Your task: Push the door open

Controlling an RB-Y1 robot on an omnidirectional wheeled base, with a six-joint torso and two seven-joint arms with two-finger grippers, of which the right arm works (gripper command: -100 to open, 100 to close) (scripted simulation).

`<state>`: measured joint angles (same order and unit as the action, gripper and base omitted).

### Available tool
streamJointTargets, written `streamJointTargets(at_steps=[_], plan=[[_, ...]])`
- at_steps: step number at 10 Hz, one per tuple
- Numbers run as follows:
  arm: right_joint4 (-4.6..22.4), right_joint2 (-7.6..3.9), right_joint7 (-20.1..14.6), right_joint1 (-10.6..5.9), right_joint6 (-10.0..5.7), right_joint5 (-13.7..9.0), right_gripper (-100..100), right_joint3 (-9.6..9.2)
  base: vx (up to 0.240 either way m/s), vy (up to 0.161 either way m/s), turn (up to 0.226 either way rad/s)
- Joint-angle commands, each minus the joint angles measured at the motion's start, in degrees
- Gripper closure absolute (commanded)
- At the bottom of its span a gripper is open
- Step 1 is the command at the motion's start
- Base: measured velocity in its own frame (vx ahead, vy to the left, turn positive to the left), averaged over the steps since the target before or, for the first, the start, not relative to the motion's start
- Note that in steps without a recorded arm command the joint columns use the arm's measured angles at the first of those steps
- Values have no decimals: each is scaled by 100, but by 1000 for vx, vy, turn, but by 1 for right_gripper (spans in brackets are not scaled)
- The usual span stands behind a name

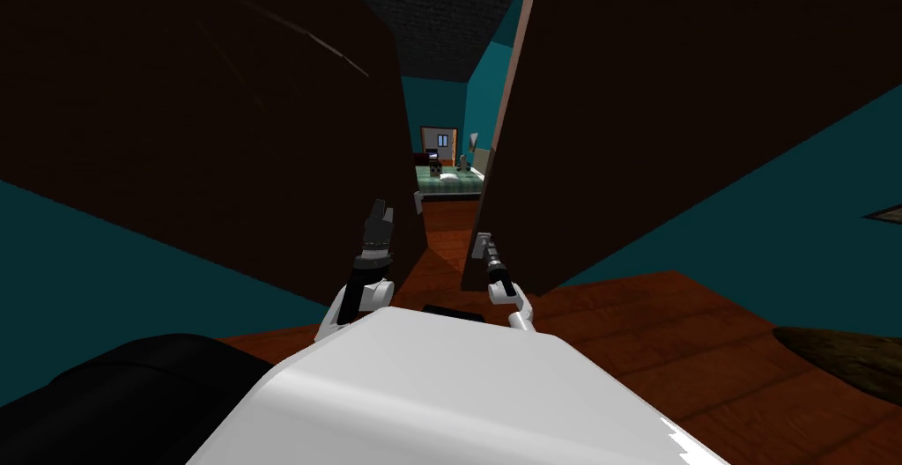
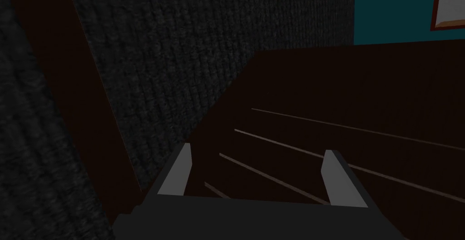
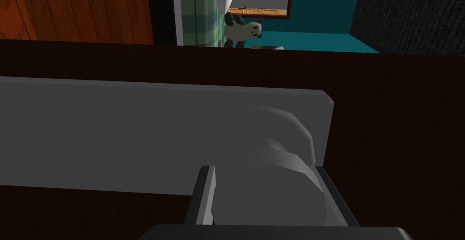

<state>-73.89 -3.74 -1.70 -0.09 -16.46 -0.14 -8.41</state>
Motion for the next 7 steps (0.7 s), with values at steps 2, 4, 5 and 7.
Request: streamJointTargets(at_steps=[2,4,5,7], plan=[[8,-105,34,-49,-10,-32,100,265,174,81,-126],[41,-78,100,-77,-8,-33,100,424,164,84,-128],[-19,-95,50,-38,25,-45,-100,338,-51,50,-34],[-45,-83,38,-9,30,-52,-100,311,-189,30,1]])
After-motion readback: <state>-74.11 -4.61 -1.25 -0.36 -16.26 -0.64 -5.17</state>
